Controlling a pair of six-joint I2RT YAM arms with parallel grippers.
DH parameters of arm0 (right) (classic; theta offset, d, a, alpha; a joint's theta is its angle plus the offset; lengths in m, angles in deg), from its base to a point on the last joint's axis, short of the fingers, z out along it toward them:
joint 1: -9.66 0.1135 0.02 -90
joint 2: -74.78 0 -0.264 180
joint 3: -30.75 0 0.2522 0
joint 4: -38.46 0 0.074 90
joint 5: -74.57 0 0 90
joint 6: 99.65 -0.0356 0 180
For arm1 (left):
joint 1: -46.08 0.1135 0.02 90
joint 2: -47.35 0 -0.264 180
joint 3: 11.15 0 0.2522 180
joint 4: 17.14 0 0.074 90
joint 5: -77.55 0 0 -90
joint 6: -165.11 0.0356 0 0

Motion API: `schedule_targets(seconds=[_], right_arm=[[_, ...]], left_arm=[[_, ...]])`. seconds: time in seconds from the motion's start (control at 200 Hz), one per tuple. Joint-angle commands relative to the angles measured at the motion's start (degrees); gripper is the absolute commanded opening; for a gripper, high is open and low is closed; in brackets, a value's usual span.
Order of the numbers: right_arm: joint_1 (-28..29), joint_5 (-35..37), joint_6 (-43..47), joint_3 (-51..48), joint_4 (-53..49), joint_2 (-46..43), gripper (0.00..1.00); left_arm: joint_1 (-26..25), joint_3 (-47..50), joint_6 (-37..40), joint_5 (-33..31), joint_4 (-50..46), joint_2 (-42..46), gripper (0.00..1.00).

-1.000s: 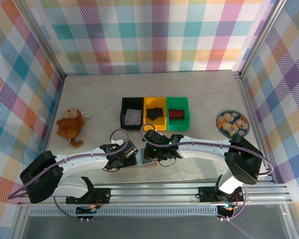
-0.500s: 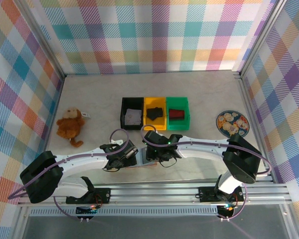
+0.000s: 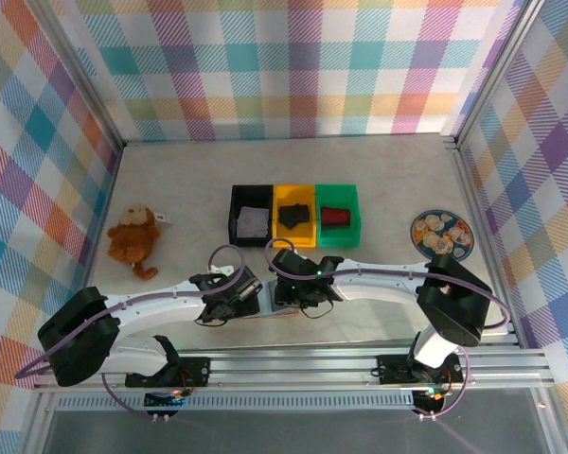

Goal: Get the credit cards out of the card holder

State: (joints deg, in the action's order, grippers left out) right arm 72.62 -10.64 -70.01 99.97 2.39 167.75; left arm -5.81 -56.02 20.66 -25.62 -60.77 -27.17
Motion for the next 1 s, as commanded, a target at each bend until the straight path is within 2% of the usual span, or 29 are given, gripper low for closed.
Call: schedule_targets(seconds=[0.0, 0.165, 0.655, 0.995], right_arm=[[-0.1, 2.4, -0.2, -0.5, -3.0, -1.6, 0.29], [-0.1, 3.4, -0.6, -1.2, -3.6, -2.0, 0.29], [0.0, -0.7, -0.6, -0.9, 0.1, -0.6, 0.24], [0.5, -0.2, 0.2, 1.1, -0.4, -1.9, 0.23]], left_arm=[[-0.7, 4.8, -0.4, 7.0, 9.6, -5.0, 0.96], [-0.7, 5.0, -0.5, 7.1, 9.7, -4.8, 0.96], [-0.7, 4.9, -0.6, 7.0, 9.7, -5.0, 0.96], [-0.7, 5.1, -0.6, 7.0, 10.0, -5.0, 0.96]])
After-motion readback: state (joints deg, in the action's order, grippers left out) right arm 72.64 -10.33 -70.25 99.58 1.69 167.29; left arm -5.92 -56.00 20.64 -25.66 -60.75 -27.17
